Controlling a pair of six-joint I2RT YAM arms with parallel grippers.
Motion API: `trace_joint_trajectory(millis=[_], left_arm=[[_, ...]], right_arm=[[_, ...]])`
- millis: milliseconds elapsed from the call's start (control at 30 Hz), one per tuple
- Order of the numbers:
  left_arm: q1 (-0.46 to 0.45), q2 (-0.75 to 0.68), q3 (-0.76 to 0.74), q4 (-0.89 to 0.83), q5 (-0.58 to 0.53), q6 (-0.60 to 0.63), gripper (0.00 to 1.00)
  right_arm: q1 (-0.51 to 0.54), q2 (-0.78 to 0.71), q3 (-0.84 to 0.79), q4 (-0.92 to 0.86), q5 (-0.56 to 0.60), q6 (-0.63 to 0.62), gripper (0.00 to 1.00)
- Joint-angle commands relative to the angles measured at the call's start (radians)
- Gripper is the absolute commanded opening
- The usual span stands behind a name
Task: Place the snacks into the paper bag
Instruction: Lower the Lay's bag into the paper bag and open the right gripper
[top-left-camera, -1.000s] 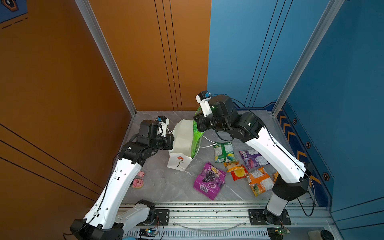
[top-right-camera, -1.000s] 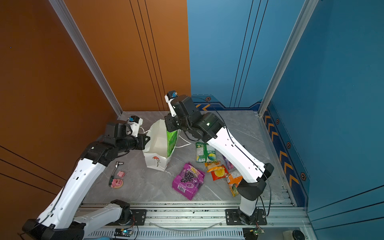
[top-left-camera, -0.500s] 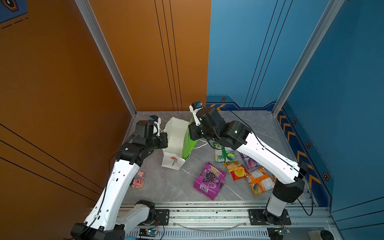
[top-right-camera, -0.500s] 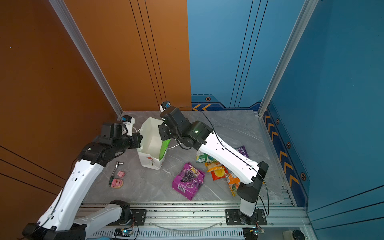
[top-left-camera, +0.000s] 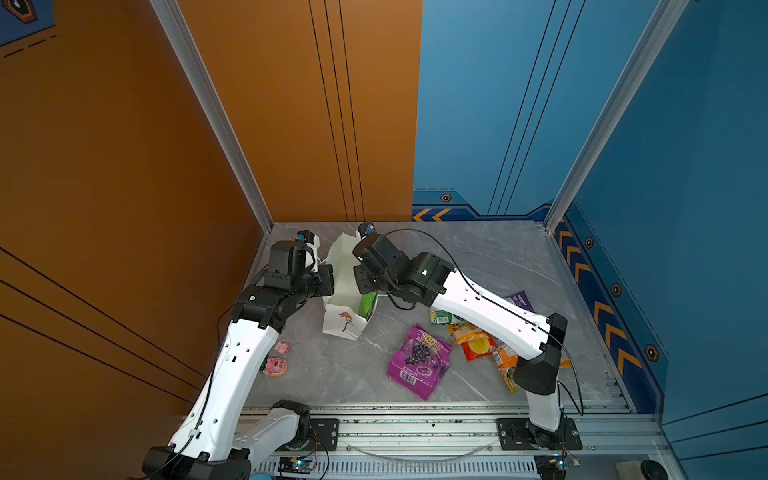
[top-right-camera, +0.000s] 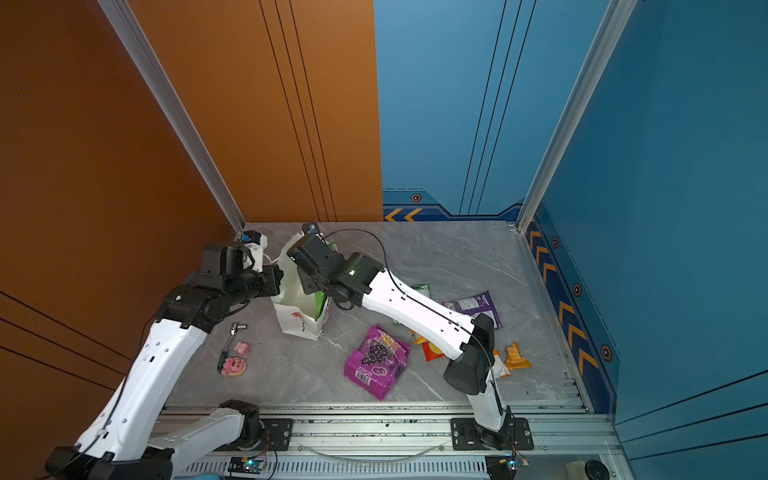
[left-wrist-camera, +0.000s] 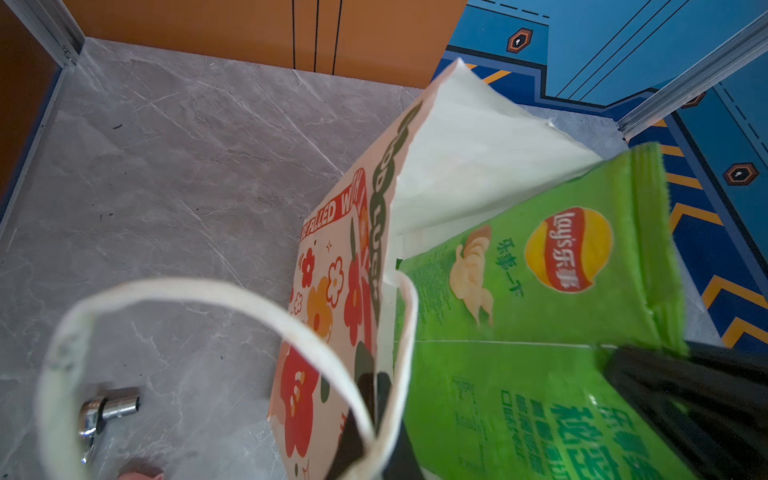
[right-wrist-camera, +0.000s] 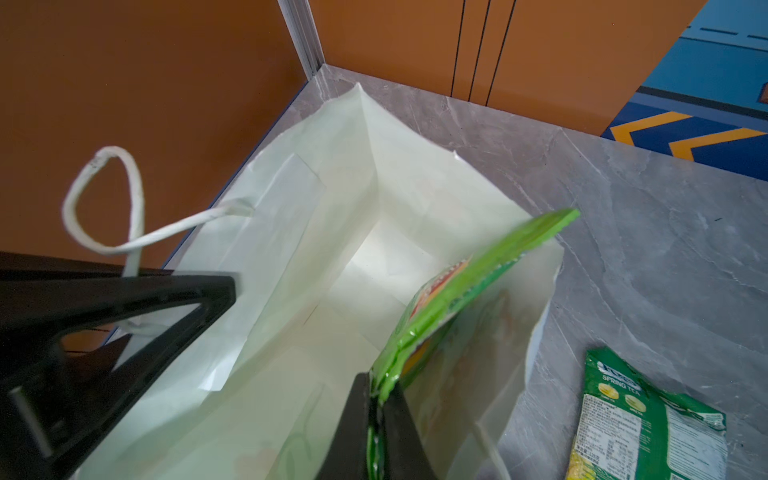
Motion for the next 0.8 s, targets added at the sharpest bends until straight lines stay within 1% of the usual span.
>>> trace_joint_trajectory(millis=[0, 167, 500, 767], left_arm=[[0.008, -0.020, -0.012, 0.018, -0.021, -0.007, 0.00], [0.010, -0.019, -0.013, 0.017, -0.021, -0.007, 0.00], [0.010, -0.019, -0.014, 0.017, -0.024, -0.006, 0.00], [0.010, -0.019, -0.016, 0.018, -0.028, -0.004, 0.00]], right_arm=[[0.002, 0.013, 0.062, -0.064, 0.060, 0.028, 0.10], [-0.003, 0.036, 0.065, -0.094, 0.089, 0.037, 0.11], [-0.010, 0.082, 0.069, -0.120, 0.076, 0.043, 0.19], [-0.010, 0.070, 0.075, -0.121, 0.081, 0.033, 0.22]])
